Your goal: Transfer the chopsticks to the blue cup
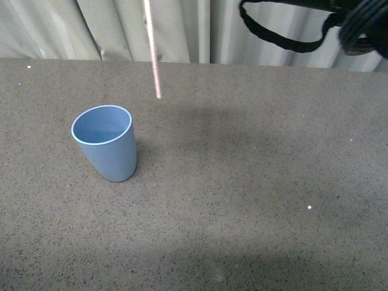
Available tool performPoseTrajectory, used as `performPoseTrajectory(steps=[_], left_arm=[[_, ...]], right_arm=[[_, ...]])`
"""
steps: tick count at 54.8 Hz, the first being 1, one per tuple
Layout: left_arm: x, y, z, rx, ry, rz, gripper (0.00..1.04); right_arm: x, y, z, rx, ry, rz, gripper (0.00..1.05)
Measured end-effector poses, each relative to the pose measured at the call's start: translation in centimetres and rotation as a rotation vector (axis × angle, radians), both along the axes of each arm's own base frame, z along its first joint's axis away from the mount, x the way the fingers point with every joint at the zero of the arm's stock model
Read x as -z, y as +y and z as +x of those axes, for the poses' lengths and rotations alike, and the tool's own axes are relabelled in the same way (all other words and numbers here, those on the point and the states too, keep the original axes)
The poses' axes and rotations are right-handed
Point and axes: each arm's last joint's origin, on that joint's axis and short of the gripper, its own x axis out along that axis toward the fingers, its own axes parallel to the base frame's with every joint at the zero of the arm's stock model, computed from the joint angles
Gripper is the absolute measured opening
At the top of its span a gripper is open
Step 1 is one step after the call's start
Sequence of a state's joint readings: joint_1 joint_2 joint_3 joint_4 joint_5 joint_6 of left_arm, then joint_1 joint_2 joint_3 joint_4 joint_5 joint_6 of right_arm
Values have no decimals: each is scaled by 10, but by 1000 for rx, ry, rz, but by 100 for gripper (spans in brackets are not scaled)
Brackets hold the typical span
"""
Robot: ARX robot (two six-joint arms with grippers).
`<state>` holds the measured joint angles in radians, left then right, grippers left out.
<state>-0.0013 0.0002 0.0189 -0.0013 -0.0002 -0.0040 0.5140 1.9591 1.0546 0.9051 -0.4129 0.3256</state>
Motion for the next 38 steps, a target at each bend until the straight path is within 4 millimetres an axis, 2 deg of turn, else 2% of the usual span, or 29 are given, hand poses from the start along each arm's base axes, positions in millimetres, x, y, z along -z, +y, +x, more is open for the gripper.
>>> performPoseTrajectory(steps=[8,15,21,31,38], left_arm=[[0,0,0,0,0,0,98],[0,0,0,0,0,0,98],[0,0,0,0,0,0,98],[0,0,0,0,0,0,98],[0,0,0,0,0,0,98]], right_arm=[[-1,25,1,-72,-37,17,1],[7,44,5,-95,-56,3,1],[23,59,7,-95,-77,-35,1],[72,74,8,-94,-21,-107,1],[81,75,7,-88,-4,-122,1]])
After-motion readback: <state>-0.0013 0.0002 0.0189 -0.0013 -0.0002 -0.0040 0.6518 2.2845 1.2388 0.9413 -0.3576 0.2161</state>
